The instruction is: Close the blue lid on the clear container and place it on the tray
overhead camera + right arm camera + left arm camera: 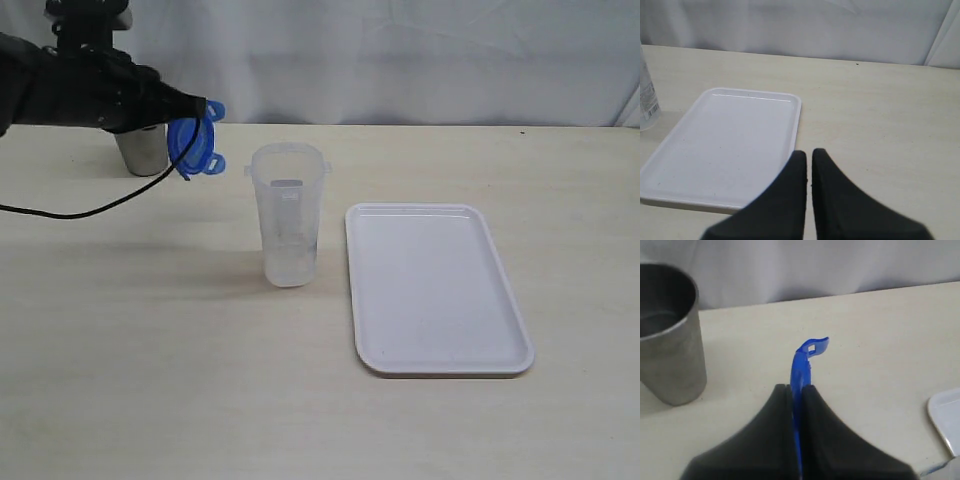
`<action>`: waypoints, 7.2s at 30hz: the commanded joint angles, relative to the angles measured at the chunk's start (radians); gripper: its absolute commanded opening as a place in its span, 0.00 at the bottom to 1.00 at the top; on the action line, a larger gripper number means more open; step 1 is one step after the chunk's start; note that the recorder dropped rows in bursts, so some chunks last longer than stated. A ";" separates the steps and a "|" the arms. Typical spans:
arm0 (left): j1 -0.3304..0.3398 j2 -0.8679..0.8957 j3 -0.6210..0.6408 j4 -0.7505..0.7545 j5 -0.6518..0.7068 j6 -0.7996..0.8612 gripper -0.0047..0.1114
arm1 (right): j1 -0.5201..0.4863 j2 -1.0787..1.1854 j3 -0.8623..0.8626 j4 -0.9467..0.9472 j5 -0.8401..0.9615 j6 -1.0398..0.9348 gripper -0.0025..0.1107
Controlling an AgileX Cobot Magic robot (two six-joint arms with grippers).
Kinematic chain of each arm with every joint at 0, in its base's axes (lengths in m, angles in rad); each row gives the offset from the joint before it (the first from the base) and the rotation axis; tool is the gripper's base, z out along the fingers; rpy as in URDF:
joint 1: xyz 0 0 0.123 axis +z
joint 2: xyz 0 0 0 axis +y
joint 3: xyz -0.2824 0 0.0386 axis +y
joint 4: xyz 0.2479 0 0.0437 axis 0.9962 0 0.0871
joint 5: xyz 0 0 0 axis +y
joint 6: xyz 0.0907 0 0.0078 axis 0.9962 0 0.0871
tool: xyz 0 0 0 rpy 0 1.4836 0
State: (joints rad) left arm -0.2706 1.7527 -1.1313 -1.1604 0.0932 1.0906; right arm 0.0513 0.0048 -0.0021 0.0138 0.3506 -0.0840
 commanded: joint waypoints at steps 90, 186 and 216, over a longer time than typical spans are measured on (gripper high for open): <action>-0.520 0.009 0.032 0.295 -0.590 0.941 0.04 | -0.004 -0.005 0.002 0.004 -0.004 0.003 0.06; -0.613 -0.076 0.199 0.286 -0.668 0.915 0.04 | -0.004 -0.005 0.002 0.004 -0.004 0.003 0.06; -0.613 -0.076 0.201 0.108 -0.489 0.937 0.04 | -0.004 -0.005 0.002 0.004 -0.004 0.003 0.06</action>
State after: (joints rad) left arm -0.8768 1.6844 -0.9336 -1.0299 -0.4183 2.0234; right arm 0.0513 0.0048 -0.0021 0.0138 0.3506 -0.0840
